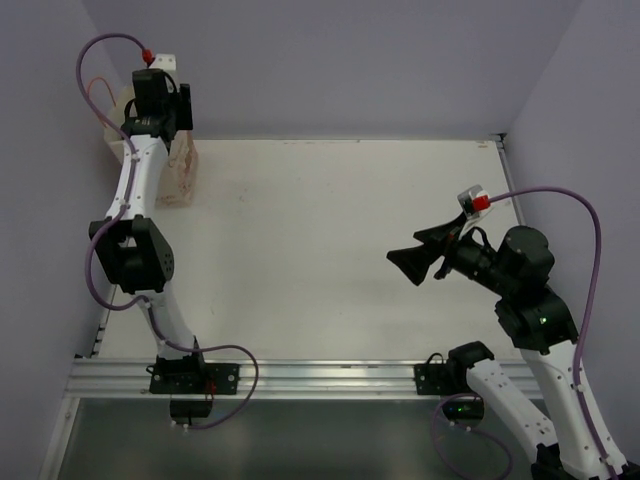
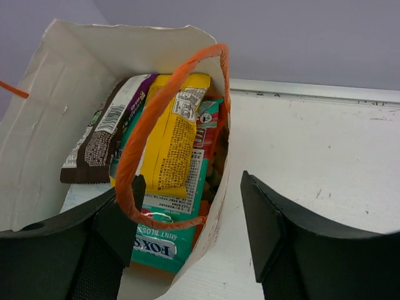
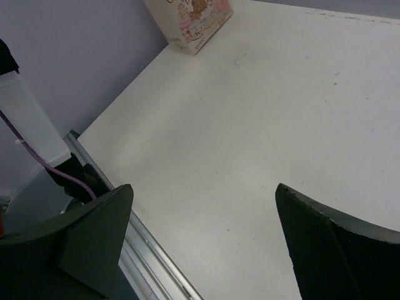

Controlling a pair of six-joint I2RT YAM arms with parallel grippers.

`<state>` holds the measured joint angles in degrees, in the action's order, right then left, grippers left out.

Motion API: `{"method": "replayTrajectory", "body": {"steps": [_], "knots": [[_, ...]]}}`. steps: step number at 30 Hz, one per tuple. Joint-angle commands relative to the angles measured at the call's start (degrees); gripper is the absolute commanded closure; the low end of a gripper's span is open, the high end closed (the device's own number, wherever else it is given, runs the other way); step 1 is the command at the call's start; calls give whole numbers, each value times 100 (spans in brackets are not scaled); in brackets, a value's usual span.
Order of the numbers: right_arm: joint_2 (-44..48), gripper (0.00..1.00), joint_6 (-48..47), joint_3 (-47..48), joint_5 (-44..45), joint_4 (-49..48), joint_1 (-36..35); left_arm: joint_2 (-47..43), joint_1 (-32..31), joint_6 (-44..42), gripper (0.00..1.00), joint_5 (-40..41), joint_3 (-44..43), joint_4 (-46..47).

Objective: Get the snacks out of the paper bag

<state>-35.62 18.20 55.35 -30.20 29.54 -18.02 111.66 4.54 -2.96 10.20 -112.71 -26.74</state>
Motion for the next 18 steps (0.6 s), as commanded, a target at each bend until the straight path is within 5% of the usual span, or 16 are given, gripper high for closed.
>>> {"method": "replayTrajectory", "body": {"steps": [1, 18], "knots": [[-42, 1, 35, 2, -101, -291, -35, -39, 118, -187, 31, -359, -191, 468], [-42, 1, -27, 2, 119, -265, -105, 23, 118, -178, 60, -791, 82, 380]]}}
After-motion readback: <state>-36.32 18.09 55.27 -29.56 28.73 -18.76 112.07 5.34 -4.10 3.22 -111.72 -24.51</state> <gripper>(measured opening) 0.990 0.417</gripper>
